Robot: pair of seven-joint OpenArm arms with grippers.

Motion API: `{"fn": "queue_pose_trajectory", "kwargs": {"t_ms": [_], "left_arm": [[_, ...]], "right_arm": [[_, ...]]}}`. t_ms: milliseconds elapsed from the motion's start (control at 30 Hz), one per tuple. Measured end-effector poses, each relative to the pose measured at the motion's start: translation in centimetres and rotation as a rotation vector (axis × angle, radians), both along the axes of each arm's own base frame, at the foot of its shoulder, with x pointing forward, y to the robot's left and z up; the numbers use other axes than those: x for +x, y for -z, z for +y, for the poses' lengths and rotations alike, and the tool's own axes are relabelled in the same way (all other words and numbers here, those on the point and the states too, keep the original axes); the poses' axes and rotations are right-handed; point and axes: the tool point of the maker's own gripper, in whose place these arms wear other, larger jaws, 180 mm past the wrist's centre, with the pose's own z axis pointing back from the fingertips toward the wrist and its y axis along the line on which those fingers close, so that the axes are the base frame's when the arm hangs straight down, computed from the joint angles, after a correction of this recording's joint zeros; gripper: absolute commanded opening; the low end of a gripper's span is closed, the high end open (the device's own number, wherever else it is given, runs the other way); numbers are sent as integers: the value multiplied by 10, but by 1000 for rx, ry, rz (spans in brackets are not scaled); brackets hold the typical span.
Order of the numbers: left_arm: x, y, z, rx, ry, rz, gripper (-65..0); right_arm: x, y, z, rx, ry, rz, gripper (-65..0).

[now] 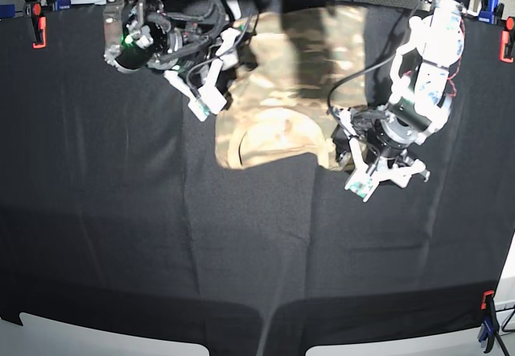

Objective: Layout the t-shirt on the table in an organized manner, then fold the t-shirt properly

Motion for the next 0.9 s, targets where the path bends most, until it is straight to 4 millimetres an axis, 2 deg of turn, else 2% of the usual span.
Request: {"fn": "queue_pose_trajectory", "kwargs": {"t_ms": [100,200,300,433,500,567,633,700,767,833,900], "left_arm": [[1,0,1,-1,-7,-2,-289],[10,-8,21,8,-155,-50,-289],[18,-36,31,15,-224,-144,-289],[19,-89,13,-70,-185,-269,-289],[15,-104,5,-119,-172,-284,-289],[9,-98,3,-150,-178,-252,-289],[-3,-81,4,-141,-187,-193,-289],[-13,-69,4,-139,-190,-158,-289],[-21,-62,2,-146,-185,-133,-289],[-31,-54,6,-124,-164,-112,-289],[-45,-48,17,-78,-150,-89,-289]], "right_arm": [[-2,1,-1,-9,-6,9,-434],[-2,7,-10,-79,-8,9,-434],[16,3,-34,-166,78,-60,-434],[43,-21,-73,-245,195,-185,-434],[51,-36,-93,-274,253,-233,-434],[55,-47,-114,-313,309,-263,-434],[55,-59,-133,-339,362,-284,-434],[51,-71,-143,-331,367,-304,-434],[41,-78,-150,-324,341,-309,-434],[26,-75,-164,-374,327,-289,-434],[11,-72,-179,-430,321,-260,-434]]}}
